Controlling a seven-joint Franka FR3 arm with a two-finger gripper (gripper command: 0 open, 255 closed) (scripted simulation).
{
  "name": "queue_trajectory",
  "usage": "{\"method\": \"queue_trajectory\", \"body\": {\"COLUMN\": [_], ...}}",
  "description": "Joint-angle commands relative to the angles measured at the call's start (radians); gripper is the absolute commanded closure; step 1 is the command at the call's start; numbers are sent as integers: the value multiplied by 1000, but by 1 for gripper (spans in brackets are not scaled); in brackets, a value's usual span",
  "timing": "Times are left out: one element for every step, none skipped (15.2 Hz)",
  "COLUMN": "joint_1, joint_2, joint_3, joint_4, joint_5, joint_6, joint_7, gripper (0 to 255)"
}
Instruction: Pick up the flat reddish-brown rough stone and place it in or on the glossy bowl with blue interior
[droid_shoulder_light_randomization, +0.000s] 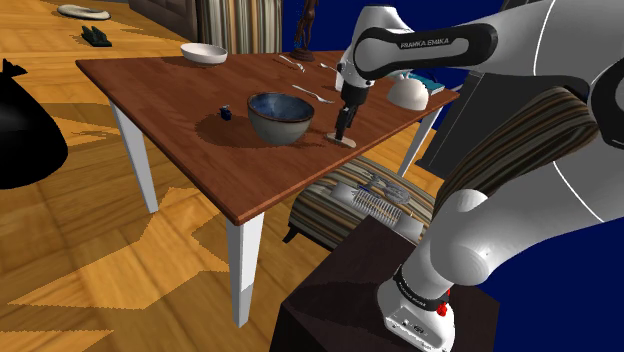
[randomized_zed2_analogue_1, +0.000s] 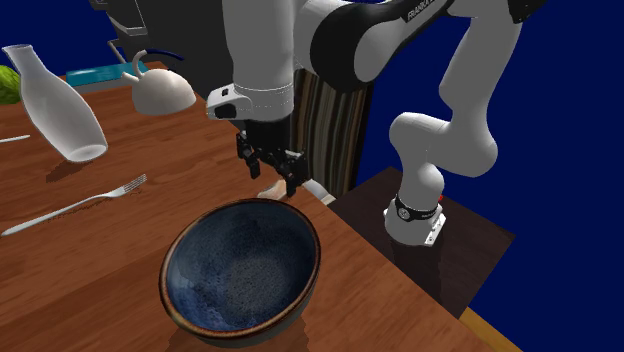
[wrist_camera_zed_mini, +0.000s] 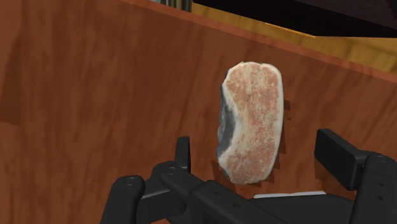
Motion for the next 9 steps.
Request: {"method": "queue_trajectory", "body": {"joint_1": [0,-1,-1,-1,-1,-1,-1,-1,-1], "joint_2": [5,11,11,11,11,11,11,11,11], "joint_3": [-6,-10,-10,-10,-10,-10,-10,-10,-10], "joint_4": [-22,-38,-38,-38,-38,-38,-38,-38,-38], "joint_5": [2,1,1,1,1,1,1,1,1], "joint_6": [26,48,48,48,48,48,48,48,48], "joint_7": [-3,-3,-3,-3,-3,-3,-3,-3,-3], "gripper": [0,0,0,0,0,0,0,0,0]}}
